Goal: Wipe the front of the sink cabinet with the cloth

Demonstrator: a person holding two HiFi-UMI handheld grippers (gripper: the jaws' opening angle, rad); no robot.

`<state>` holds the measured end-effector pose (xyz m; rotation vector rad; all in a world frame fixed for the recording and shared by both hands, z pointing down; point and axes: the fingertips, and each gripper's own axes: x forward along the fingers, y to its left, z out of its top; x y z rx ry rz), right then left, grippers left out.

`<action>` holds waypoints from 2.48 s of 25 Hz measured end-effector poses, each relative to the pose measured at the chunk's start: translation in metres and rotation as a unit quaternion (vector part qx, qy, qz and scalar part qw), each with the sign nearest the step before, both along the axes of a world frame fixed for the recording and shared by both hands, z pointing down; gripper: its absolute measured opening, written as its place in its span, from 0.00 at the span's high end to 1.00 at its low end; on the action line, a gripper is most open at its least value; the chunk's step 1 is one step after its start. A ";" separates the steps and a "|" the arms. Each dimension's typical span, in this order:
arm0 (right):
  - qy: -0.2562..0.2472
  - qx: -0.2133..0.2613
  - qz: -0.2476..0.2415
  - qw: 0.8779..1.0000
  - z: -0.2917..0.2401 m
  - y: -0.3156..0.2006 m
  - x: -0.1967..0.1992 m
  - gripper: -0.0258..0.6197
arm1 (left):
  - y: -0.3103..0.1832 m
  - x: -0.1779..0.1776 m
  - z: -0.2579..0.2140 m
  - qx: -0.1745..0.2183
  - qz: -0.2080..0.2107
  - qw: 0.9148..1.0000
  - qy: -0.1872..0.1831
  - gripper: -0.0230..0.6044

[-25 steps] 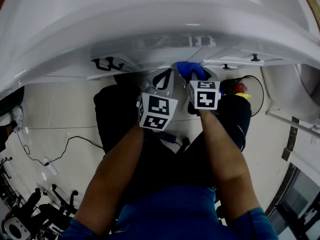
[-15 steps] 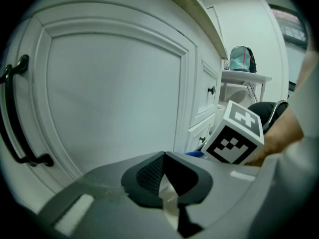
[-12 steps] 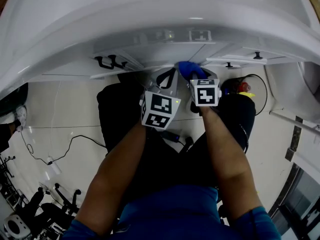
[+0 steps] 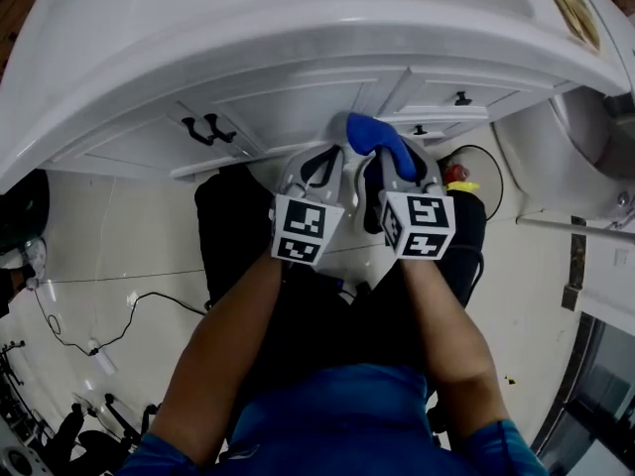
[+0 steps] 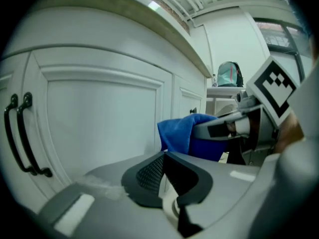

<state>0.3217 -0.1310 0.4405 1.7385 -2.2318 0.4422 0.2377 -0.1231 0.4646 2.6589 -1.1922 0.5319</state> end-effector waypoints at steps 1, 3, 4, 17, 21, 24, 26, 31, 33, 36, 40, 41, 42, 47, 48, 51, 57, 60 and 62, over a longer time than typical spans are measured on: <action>-0.003 0.016 0.006 1.000 -0.014 0.002 0.004 0.87 | 0.001 0.004 -0.006 0.008 -0.002 1.000 0.010 0.95; -0.005 0.045 0.015 0.999 -0.043 0.004 0.013 0.87 | 0.003 0.011 -0.018 0.023 -0.005 0.999 0.029 0.95; -0.007 0.061 0.020 0.998 -0.057 0.003 0.017 0.87 | 0.004 0.016 -0.024 0.031 -0.006 0.999 0.038 0.95; 0.006 0.143 0.023 0.989 -0.134 -0.032 0.026 0.87 | 0.008 0.046 -0.029 0.046 0.003 0.998 0.035 0.95; 0.010 0.118 0.021 0.993 -0.109 -0.034 0.024 0.87 | 0.000 0.031 -0.022 0.031 -0.015 0.999 0.032 0.95; 0.013 0.088 0.017 0.996 -0.081 -0.035 0.021 0.87 | -0.006 0.021 -0.013 0.016 -0.031 0.999 0.027 0.95; 0.016 0.066 0.018 0.998 -0.060 -0.035 0.022 0.87 | -0.008 0.018 -0.009 0.010 -0.035 0.999 0.024 0.95; 0.017 0.006 0.029 0.999 -0.008 -0.033 0.023 0.87 | -0.012 0.009 0.004 -0.006 -0.036 0.999 0.005 0.95; 0.015 -0.019 0.034 0.999 0.012 -0.032 0.025 0.87 | -0.013 0.006 0.011 -0.015 -0.037 0.999 -0.004 0.95; 0.019 -0.060 0.039 0.997 0.042 -0.032 0.026 0.87 | -0.013 0.002 0.024 -0.033 -0.041 0.999 -0.008 0.95; 0.028 -0.104 0.036 0.994 0.078 -0.034 0.023 0.87 | -0.017 -0.005 0.033 -0.047 -0.042 0.998 -0.020 0.95; 0.029 -0.114 0.037 0.992 0.086 -0.034 0.023 0.87 | -0.018 -0.007 0.034 -0.050 -0.044 0.998 -0.021 0.95; 0.029 -0.124 0.037 0.991 0.094 -0.035 0.022 0.87 | -0.020 -0.008 0.035 -0.052 -0.045 0.997 -0.022 0.95; 0.028 -0.185 0.045 0.981 0.135 -0.037 0.019 0.87 | -0.021 -0.010 0.046 -0.067 -0.046 0.996 -0.030 0.95; 0.031 -0.200 0.046 0.978 0.144 -0.037 0.020 0.87 | -0.021 -0.011 0.048 -0.070 -0.044 0.996 -0.033 0.95; 0.042 -0.233 0.048 0.970 0.168 -0.036 0.025 0.87 | -0.023 -0.014 0.052 -0.078 -0.041 0.995 -0.043 0.95; 0.062 -0.291 0.051 0.953 0.192 -0.028 0.030 0.86 | -0.022 -0.017 0.058 -0.091 -0.045 0.994 -0.043 0.95; 0.055 -0.328 0.047 0.942 0.219 -0.019 0.027 0.87 | -0.021 -0.020 0.058 -0.091 -0.045 0.994 -0.051 0.95; 0.059 -0.338 0.045 0.938 0.230 -0.019 0.027 0.87 | -0.022 -0.024 0.055 -0.089 -0.046 0.993 -0.055 0.95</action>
